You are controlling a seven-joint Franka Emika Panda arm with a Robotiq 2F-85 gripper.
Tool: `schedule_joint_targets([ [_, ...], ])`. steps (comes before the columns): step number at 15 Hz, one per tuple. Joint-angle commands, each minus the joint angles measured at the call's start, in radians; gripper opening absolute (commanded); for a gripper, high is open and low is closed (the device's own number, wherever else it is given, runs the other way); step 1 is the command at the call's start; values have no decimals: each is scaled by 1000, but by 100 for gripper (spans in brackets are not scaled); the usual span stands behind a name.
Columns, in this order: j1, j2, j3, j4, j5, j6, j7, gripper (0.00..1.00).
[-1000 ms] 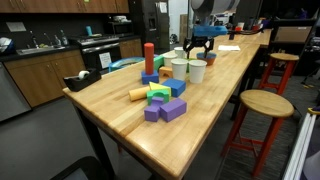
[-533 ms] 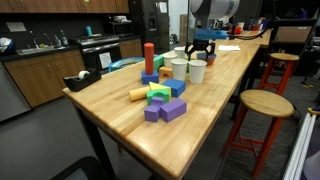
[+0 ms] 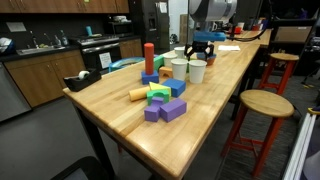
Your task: Put the bowls together
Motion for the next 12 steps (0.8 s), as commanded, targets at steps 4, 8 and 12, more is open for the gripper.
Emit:
schedule_joint_targets([
  [4,5,34,-12,28,28,-28,-25,55],
  [8,5,36,-14,31,29,-28,-26,31],
  [12,6,34,-16,31,24,-27,-23,27],
])
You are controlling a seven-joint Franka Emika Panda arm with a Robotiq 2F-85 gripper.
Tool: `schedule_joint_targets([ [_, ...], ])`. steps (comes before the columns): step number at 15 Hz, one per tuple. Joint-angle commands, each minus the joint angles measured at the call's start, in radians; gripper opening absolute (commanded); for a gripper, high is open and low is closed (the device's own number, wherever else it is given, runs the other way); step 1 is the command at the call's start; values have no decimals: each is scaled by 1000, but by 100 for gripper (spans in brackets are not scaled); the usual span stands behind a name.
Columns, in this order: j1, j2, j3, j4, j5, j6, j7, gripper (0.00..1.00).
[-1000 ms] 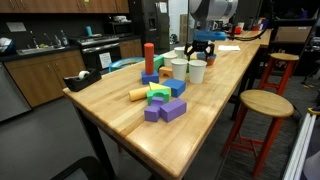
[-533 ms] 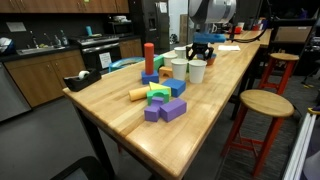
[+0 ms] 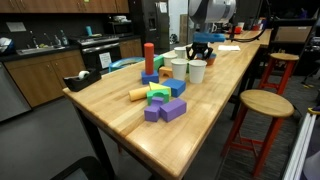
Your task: Put the bowls together
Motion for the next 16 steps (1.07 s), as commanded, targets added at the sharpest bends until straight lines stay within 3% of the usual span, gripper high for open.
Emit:
schedule_joint_targets([
  [1,7,5,-12,10,23,-19,-23,27],
  [16,24,-11,-22,4,-26,-12,8,27],
])
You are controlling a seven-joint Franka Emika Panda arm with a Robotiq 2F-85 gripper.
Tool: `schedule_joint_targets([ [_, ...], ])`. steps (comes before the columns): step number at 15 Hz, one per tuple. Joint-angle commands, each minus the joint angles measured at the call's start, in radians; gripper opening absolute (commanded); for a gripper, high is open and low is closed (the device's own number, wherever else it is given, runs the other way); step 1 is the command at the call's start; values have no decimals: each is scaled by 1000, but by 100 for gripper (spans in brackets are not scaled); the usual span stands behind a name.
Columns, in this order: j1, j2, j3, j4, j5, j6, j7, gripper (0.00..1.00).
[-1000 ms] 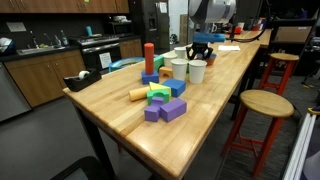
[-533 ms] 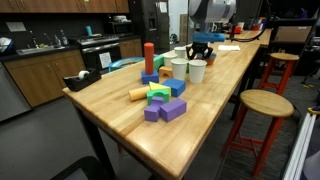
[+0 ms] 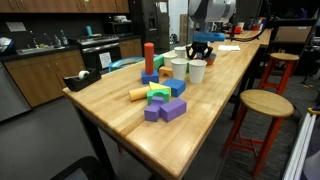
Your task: Put the bowls together
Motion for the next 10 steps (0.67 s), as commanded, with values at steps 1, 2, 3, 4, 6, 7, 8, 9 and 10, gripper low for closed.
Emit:
schedule_joint_targets([
  [1,23,-9,-20,0,-24,-13,10,27],
  [2,23,-11,-20,-2,-24,-13,7,27],
  [3,23,-15,-22,-6,-25,-10,8,27],
  [4,21,-18,-23,-9,-24,-7,7,27],
  [6,19,-22,-24,-12,-20,-6,2,27],
  [7,17,-24,-25,-14,-17,-5,-3,27],
  [8,15,-27,-25,-16,-13,-6,-8,27],
  [9,13,-32,-27,-19,-13,-7,-11,27],
  [10,12,-37,-30,-21,-14,-7,-11,27],
])
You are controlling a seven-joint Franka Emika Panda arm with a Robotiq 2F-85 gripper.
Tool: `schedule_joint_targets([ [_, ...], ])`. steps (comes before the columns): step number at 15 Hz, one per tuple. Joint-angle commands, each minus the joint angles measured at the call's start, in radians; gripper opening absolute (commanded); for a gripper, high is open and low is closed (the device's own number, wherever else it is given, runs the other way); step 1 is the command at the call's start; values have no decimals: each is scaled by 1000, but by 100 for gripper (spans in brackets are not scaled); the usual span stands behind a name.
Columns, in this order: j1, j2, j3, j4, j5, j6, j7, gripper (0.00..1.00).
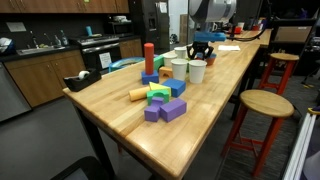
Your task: Put the bowls together
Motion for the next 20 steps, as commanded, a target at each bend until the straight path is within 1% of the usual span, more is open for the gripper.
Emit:
schedule_joint_targets([
  [1,8,-45,-23,-27,-11,-5,-11,27],
  [9,10,-124,-37,-61,-46,5,-3,27],
  [14,13,-117,-28,-62,-77,-2,-6,27],
  [20,3,-131,-27,-71,-39,-9,-56,27],
])
